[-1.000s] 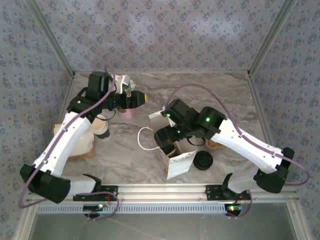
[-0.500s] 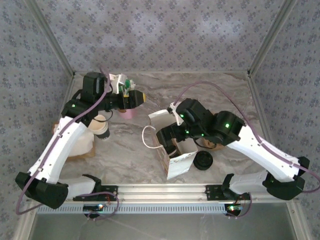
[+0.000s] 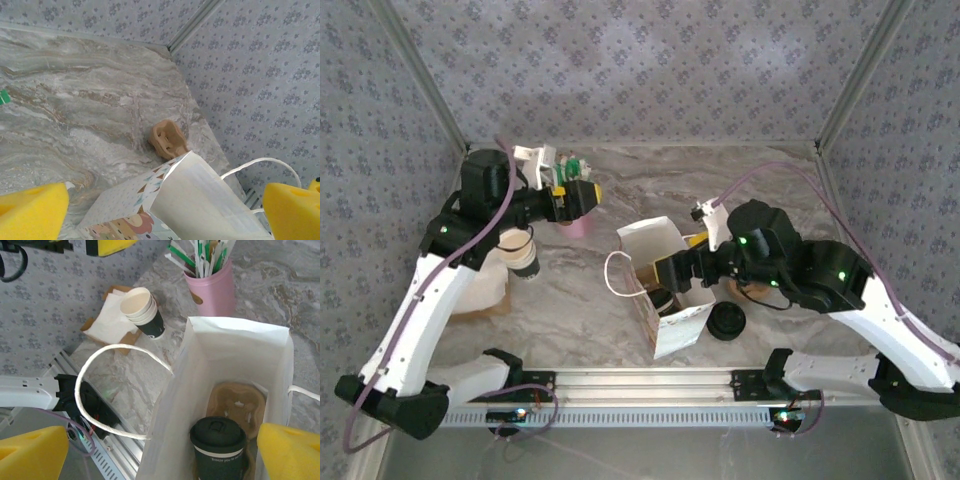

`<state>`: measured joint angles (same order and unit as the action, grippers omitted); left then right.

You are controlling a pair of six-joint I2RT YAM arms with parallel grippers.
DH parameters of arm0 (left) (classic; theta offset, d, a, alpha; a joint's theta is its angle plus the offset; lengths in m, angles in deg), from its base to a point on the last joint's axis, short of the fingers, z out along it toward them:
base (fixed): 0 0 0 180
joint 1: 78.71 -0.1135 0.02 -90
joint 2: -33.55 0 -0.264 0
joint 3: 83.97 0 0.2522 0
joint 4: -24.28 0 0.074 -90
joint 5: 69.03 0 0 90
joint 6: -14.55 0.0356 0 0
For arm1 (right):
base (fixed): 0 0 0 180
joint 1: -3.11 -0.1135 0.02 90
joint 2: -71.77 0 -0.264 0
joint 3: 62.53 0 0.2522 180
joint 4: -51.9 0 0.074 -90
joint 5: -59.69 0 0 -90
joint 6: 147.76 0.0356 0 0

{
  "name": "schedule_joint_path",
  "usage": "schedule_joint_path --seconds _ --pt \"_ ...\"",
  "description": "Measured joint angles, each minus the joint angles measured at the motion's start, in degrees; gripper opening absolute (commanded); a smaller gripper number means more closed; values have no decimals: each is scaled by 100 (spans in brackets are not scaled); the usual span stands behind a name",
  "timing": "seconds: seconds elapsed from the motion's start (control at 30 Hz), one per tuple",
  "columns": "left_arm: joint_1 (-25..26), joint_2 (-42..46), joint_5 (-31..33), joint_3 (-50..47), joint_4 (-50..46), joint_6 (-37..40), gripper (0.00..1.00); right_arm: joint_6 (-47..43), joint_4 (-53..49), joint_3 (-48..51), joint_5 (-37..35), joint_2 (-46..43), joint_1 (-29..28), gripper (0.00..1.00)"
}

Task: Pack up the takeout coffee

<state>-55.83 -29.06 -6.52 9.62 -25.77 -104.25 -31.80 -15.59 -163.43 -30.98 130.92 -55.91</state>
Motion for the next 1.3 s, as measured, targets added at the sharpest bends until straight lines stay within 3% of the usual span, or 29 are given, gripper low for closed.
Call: schedule_joint_path --seconds 0.23,0.57,0.97,1.3 --pt "0 289 308 127 -168 -20 99 -94 -2 -153 -4 -111 291 97" --pt "-203 177 468 487 -494 -20 100 -293 -4 -1051 422 267 1276 96" --pt "-1016 -289 214 638 -573 -55 100 -273 118 -1346 1602 807 2647 95" --pt "-1937 -577 -168 748 -573 -284 100 15 385 -1552 2638 1331 4172 94"
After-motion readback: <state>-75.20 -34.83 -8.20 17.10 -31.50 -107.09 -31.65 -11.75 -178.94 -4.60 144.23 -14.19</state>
